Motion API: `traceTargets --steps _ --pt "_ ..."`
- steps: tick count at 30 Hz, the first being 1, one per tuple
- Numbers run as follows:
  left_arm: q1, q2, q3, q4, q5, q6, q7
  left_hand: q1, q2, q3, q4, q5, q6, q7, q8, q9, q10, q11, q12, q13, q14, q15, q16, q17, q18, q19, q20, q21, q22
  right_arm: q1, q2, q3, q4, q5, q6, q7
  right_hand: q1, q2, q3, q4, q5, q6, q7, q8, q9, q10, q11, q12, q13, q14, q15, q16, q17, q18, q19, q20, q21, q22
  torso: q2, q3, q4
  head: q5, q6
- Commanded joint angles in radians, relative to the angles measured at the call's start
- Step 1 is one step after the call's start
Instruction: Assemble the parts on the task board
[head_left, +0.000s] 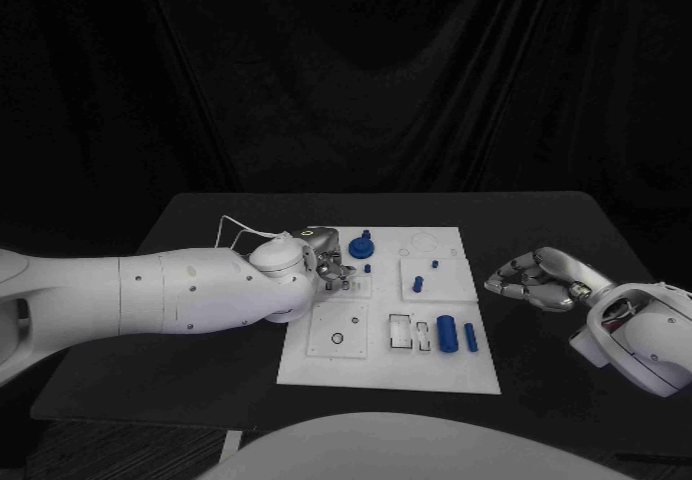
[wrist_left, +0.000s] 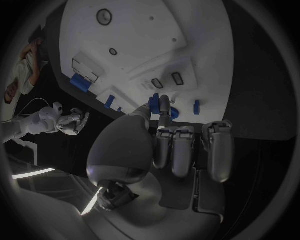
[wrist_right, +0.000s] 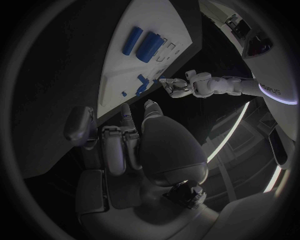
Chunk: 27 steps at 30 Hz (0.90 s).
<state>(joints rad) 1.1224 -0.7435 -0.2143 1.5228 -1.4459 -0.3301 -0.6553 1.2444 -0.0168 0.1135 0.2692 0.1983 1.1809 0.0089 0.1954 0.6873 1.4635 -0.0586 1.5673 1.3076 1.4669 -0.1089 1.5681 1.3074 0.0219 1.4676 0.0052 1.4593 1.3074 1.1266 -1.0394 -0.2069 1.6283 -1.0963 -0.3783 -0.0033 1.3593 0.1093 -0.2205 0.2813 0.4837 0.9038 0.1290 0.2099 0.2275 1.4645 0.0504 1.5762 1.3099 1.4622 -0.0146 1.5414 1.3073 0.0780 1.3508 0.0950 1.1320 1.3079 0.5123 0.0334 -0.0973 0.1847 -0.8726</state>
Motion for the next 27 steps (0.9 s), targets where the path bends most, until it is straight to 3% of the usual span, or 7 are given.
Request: traceTargets --steps 1,11,27 --pt "-0.008 0.005 0.001 -0.005 -0.027 -0.024 0.013 -0.011 0.001 0.000 0.008 -0.006 -0.009 0.002 0.006 0.001 0.107 -0.003 0.004 0.263 0.104 -0.003 0.003 0.263 0.002 0.069 -0.004 0.000 0.232 -0.003 -0.002 0.001 0.002 -0.001 -0.015 -0.004 0.012 0.002 -0.003 -0.004 0.006 0.001 -0.004 0.007 -0.001 0.106 -0.001 -0.005 0.261 0.089 -0.001 -0.004 0.222 0.020 -0.004 -0.001 -0.006 0.129 0.000 0.0002 -0.0001 0.000 0.000" --pt "-0.024 0.018 0.001 -0.025 -0.028 -0.031 0.013 -0.016 -0.001 -0.003 0.012 -0.007 -0.009 0.002 0.007 0.002 0.107 -0.002 0.004 0.263 0.104 -0.002 0.003 0.263 0.002 0.069 -0.004 0.000 0.232 -0.003 -0.003 0.001 0.004 -0.001 -0.019 -0.002 0.013 0.002 -0.003 -0.004 0.007 0.001 -0.004 0.007 -0.001 0.106 -0.001 -0.005 0.261 0.089 -0.001 -0.005 0.222 0.020 -0.005 -0.001 -0.007 0.129 0.000 -0.0001 0.0003 -0.002 0.000" --pt "-0.030 0.031 0.001 -0.033 -0.028 -0.004 0.010 -0.031 -0.001 -0.011 0.021 -0.017 -0.008 0.003 0.008 0.006 0.107 -0.002 0.004 0.263 0.104 -0.002 0.003 0.263 0.002 0.069 -0.004 -0.002 0.231 -0.003 -0.004 0.001 0.006 -0.001 -0.019 -0.001 0.014 0.001 -0.003 -0.004 0.010 0.001 -0.004 0.006 -0.001 0.106 -0.001 -0.005 0.261 0.089 -0.001 -0.004 0.222 0.020 -0.004 -0.001 -0.006 0.129 0.001 0.0001 -0.0001 -0.002 0.000"
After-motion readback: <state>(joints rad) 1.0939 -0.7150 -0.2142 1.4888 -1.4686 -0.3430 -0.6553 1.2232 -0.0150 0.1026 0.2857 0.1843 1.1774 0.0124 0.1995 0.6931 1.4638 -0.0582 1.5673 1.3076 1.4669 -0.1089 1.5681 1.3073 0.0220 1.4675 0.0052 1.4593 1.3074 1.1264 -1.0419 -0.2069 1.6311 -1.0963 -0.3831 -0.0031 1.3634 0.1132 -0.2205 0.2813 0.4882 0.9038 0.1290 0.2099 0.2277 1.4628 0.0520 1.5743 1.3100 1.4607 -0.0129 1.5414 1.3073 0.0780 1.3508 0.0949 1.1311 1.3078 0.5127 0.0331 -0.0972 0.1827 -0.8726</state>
